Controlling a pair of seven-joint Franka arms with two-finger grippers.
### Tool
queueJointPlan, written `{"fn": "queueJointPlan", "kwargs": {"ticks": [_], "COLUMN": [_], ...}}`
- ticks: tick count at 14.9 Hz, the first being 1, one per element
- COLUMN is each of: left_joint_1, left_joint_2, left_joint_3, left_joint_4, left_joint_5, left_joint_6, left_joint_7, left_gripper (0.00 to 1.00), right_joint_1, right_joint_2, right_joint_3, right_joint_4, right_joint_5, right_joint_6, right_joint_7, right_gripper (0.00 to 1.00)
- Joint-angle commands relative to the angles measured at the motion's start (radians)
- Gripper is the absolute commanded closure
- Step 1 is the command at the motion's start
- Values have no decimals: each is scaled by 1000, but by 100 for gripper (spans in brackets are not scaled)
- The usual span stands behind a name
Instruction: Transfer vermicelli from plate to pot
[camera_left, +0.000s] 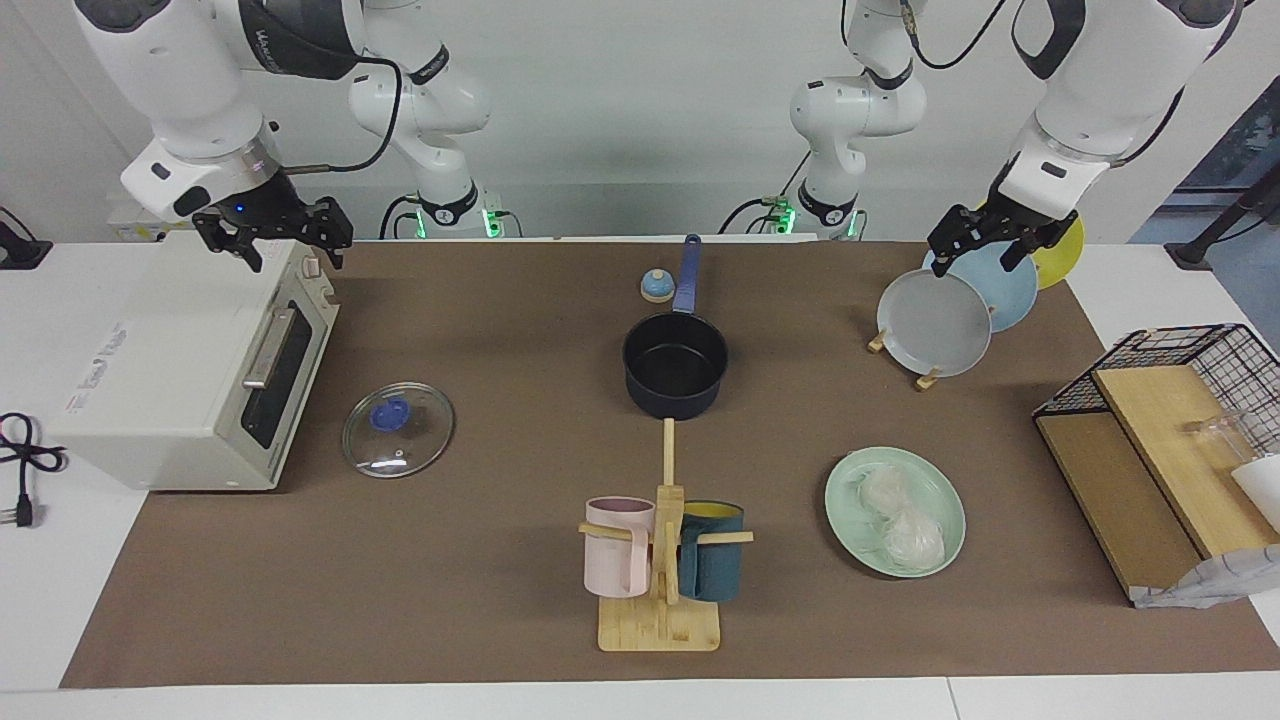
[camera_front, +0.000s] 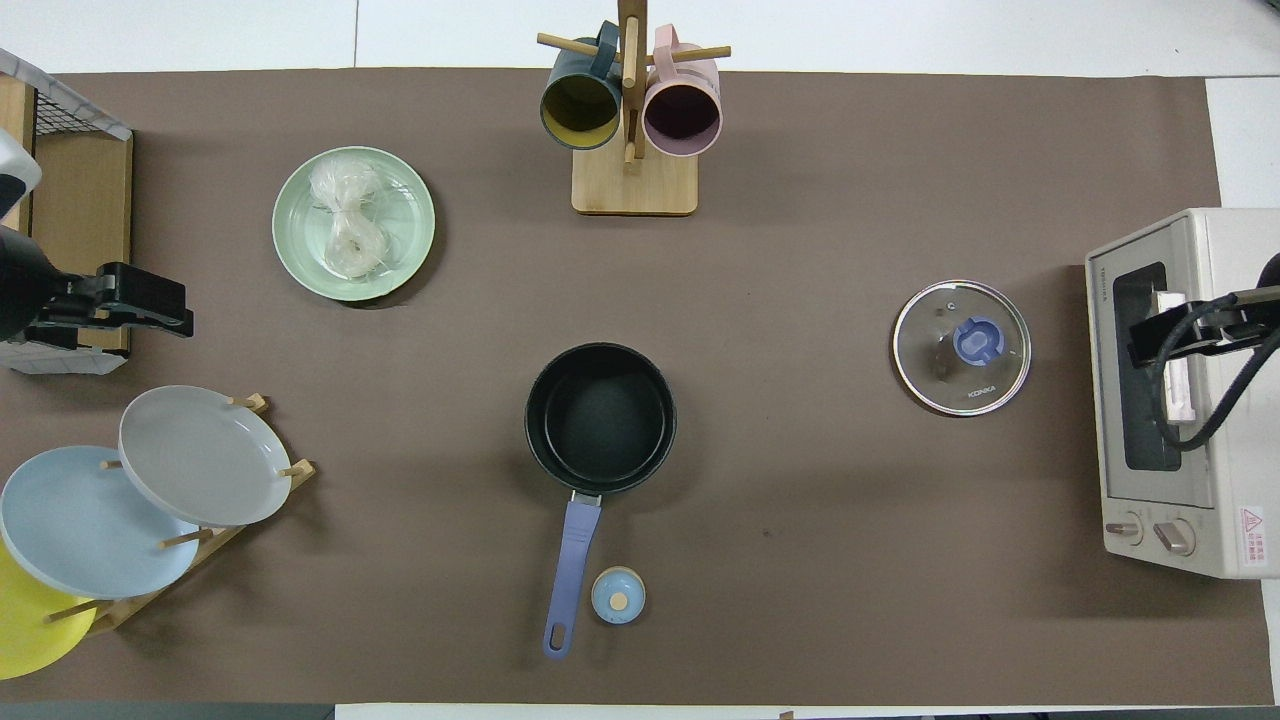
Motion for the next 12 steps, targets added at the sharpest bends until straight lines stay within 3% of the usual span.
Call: {"fn": "queueJointPlan", "kwargs": {"ticks": [1,12], "left_joint_1": [21,21], "left_joint_2": [-11,-8], "left_joint_3": [-6,-4], "left_joint_4": [-1,-11], "left_joint_5": [-4,-28], "left_joint_6": [-6,51], "left_joint_7": [50,35], "left_gripper": [0,0], "right_joint_1": [-14,-14], "right_joint_2": [-17,-17], "right_joint_3": [5,5], "right_joint_4": [-15,-15], "right_joint_5": [21,21], "right_joint_6": [-1,-3], "right_joint_7": [9,9], "right_gripper": [0,0]}}
